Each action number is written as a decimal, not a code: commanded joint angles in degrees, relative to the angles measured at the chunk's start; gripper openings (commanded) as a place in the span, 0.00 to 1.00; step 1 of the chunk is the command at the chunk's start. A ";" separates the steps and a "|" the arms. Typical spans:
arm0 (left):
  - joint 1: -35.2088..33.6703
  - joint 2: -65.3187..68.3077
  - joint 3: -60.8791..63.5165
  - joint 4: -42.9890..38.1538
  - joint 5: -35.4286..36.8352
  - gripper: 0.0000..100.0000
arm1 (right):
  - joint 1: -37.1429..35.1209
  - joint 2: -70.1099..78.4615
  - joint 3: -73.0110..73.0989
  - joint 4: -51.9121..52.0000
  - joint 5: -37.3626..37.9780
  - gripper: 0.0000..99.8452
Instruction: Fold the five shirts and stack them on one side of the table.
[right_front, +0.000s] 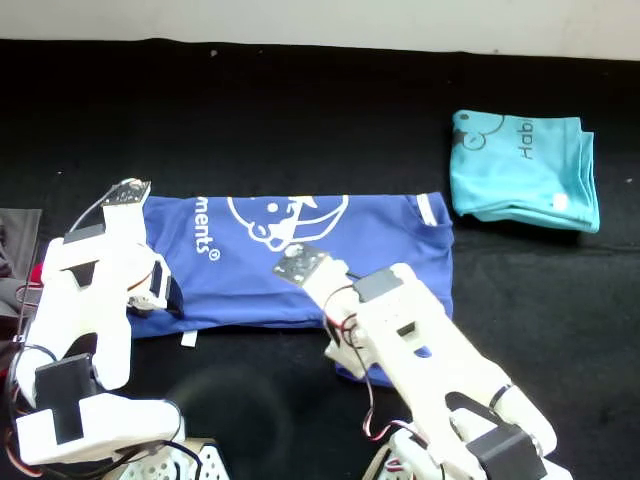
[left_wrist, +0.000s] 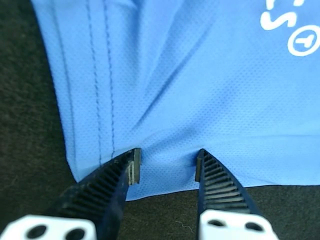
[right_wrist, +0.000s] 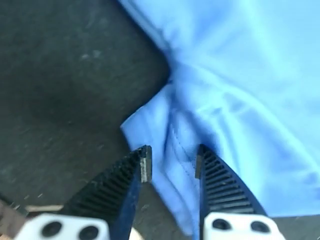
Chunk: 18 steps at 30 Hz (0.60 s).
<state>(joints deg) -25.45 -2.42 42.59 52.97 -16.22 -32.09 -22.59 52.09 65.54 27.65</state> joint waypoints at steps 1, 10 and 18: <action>0.13 0.13 0.13 -2.02 0.44 0.19 | 4.53 -1.01 0.04 -2.15 2.73 0.15; 0.13 0.13 0.22 -2.02 0.44 0.19 | 7.43 -1.10 0.66 -2.42 4.84 0.14; 0.13 0.13 0.22 -2.02 0.44 0.19 | 7.08 -1.80 -2.51 -0.22 -0.53 0.14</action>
<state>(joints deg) -25.45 -2.42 42.59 52.97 -16.22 -25.58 -22.59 52.35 64.04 30.02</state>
